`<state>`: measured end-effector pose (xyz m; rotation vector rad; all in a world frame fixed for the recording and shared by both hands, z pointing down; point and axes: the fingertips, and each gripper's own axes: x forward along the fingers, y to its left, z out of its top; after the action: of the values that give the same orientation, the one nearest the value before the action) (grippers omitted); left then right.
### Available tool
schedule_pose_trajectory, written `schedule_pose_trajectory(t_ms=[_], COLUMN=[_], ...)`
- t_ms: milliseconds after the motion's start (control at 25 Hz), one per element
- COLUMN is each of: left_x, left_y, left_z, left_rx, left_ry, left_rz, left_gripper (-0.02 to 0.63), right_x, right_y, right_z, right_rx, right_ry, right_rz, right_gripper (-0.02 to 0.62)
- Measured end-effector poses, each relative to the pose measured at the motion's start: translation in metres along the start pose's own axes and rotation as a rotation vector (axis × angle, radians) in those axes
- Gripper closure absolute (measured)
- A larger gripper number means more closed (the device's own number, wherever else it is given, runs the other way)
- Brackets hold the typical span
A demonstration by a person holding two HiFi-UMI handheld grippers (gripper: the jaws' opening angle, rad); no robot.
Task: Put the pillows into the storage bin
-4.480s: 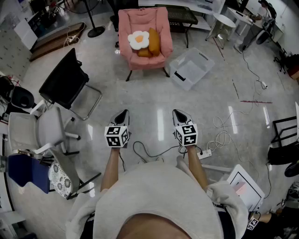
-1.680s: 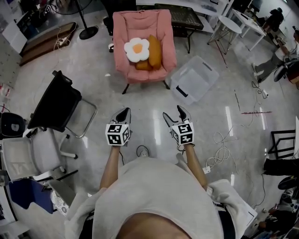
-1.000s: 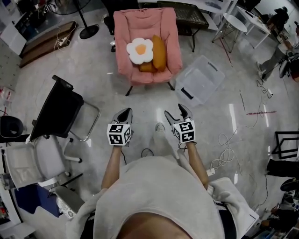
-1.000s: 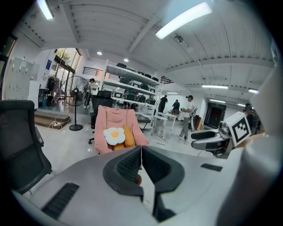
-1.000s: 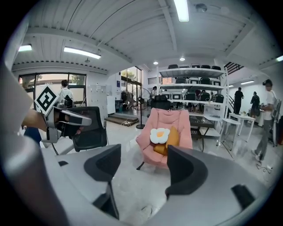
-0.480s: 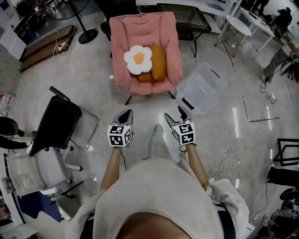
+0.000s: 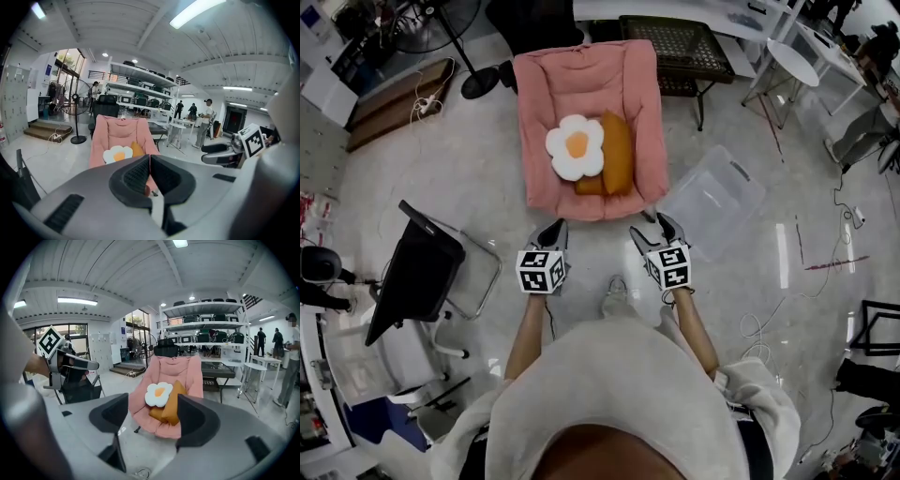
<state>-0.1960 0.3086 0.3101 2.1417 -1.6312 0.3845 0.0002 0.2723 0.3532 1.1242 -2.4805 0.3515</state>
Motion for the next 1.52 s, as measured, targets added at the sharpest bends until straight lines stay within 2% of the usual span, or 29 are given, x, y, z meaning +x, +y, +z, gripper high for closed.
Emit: schedule_pose_trajectory(t_ms=[200, 480, 1000, 1520], left_x=[0.051, 0.098, 0.133, 0.200], left_y=[0.005, 0.013, 0.045, 0.113], left_z=[0.027, 0.044, 0.051, 0.063], left_rx=[-0.009, -0.015, -0.038, -0.061], left_ry=[0.003, 0.021, 0.054, 0.107], left_rz=[0.009, 0.020, 0.043, -0.033], left_gripper=[0.594, 0.594, 0.594, 0.594], right_x=[0.037, 0.077, 0.128, 0.212], right_y=[-0.039, -0.074, -0.080, -0.081], right_z=[0.021, 0.034, 0.041, 0.048], right_rx=[-0.008, -0.017, -0.007, 0.021], right_ry=[0.009, 0.027, 0.065, 0.157], right_rz=[0.023, 0.053, 0.098, 0.059], right_gripper=[0.284, 0.285, 0.285, 0.285])
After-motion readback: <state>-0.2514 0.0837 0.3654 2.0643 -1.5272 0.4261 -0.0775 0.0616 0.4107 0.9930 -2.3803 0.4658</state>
